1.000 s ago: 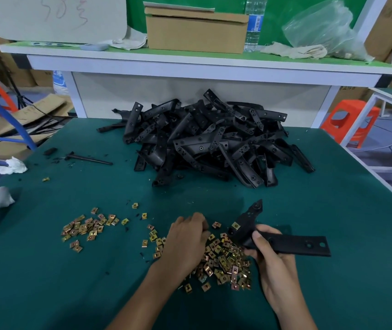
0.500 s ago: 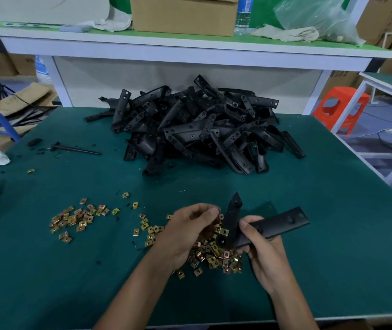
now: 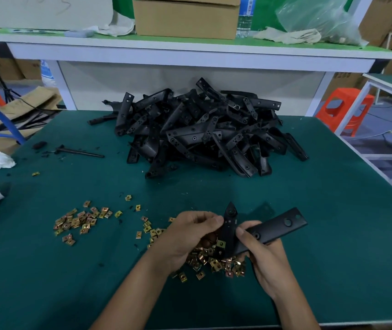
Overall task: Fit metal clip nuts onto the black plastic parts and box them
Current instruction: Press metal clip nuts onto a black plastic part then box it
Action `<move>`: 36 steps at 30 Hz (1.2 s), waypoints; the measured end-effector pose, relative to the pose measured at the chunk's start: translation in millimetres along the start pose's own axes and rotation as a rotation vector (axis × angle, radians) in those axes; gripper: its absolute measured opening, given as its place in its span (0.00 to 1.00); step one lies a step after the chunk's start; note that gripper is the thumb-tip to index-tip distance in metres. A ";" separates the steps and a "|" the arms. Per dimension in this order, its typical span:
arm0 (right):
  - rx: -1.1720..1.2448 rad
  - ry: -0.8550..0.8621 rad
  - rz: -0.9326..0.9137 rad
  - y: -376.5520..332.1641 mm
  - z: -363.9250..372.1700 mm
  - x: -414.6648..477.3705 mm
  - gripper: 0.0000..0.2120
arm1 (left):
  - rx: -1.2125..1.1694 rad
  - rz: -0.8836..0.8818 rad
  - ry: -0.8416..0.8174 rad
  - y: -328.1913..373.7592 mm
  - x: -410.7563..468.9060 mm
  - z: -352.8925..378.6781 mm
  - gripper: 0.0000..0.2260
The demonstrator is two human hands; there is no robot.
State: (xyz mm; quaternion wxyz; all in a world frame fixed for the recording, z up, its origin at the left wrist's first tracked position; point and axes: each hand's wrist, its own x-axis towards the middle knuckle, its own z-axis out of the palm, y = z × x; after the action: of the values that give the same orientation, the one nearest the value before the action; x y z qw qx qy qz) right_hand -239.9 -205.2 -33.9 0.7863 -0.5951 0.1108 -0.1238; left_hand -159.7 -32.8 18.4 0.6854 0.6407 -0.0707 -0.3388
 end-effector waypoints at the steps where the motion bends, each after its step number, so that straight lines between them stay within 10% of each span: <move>1: -0.006 -0.007 0.003 0.8 0.0 0.0 0.12 | 0.047 0.013 -0.010 1.4 -0.6 -2.8 0.07; 24: -0.240 0.129 -0.080 -13.3 12.1 -37.3 0.12 | 0.705 0.381 0.322 1.1 -8.1 23.3 0.10; 36: 0.508 0.978 -0.130 -46.6 -110.6 -185.3 0.06 | 0.932 0.428 0.004 -89.8 107.7 -43.2 0.24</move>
State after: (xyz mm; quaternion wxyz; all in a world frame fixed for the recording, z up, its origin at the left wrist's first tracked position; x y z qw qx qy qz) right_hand -453.5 -257.2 -13.5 0.7527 -0.2655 0.3925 -0.4570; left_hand -88.4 -52.2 -108.4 0.3811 0.8501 -0.3424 -0.1221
